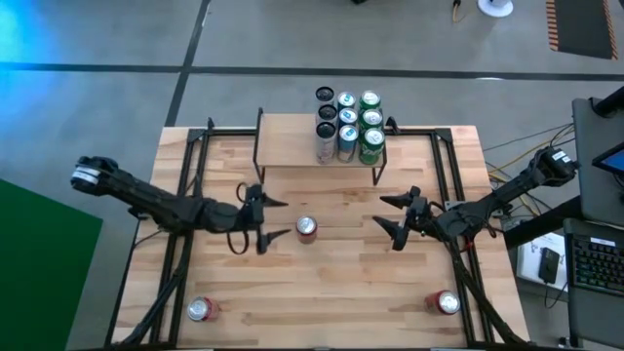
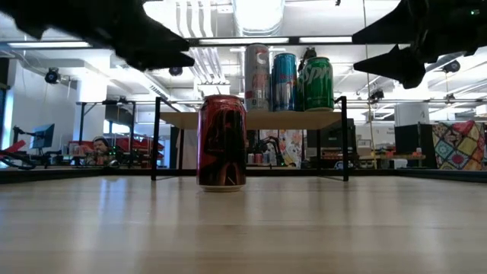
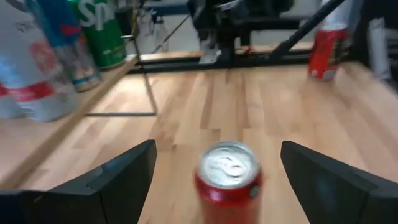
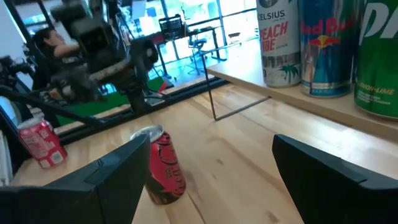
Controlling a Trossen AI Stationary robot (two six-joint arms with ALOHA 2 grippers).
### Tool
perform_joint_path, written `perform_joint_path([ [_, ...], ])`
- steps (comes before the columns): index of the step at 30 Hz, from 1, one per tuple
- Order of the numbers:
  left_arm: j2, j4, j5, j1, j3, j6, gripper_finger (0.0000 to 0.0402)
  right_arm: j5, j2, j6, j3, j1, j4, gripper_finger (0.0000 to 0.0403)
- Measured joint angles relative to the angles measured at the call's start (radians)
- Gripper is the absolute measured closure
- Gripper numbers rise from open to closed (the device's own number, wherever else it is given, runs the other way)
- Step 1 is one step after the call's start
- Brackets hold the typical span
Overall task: Place canned beverage on shelf
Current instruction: Put the top red soda can on the shelf
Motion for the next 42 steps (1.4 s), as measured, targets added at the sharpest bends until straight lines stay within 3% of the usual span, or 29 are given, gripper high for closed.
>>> perform_joint_path([
  [5,0.044,0.283,0.030,0.004,-0.117,-0.035,0.0072,0.004,0.000,0.027,0.000,0.000,0.001,0.0078],
  [9,0.087,0.383,0.030,0.006,-0.149,-0.045,0.0072,0.004,0.000,0.027,0.000,0.000,0.000,0.0078],
  [20,0.340,0.396,0.049,0.012,-0.063,-0.086,0.0069,0.004,0.034,0.063,0.000,0.000,-0.007,0.0078],
  [31,0.463,0.526,0.074,0.040,-0.063,-0.150,0.0009,0.004,0.052,0.080,0.000,0.000,-0.007,0.0078],
  [42,0.634,0.597,0.052,0.064,0.012,-0.139,0.0012,0.004,0.052,0.083,0.000,0.000,-0.004,0.0078],
])
